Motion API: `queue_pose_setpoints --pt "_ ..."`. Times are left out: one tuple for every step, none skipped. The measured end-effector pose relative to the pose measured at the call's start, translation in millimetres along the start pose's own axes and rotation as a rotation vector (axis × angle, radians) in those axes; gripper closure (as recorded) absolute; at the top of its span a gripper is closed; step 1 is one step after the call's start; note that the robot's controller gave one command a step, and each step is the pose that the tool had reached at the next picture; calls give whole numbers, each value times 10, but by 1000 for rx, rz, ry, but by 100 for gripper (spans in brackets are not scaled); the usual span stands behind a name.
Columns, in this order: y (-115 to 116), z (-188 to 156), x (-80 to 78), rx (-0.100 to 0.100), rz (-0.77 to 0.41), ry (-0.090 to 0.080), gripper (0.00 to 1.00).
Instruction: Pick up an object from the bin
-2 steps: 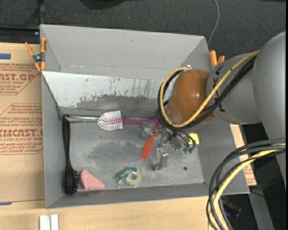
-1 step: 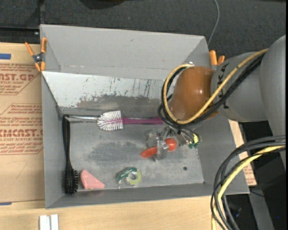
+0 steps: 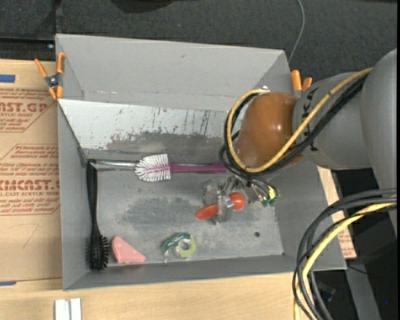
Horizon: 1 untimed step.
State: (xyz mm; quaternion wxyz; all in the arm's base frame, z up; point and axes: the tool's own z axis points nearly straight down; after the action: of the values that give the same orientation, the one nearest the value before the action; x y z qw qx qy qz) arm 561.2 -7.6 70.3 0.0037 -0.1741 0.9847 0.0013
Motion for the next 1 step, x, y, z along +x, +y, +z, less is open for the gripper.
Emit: queue_pose_setpoints --pt "0 -1 -2 0 0 0 100"
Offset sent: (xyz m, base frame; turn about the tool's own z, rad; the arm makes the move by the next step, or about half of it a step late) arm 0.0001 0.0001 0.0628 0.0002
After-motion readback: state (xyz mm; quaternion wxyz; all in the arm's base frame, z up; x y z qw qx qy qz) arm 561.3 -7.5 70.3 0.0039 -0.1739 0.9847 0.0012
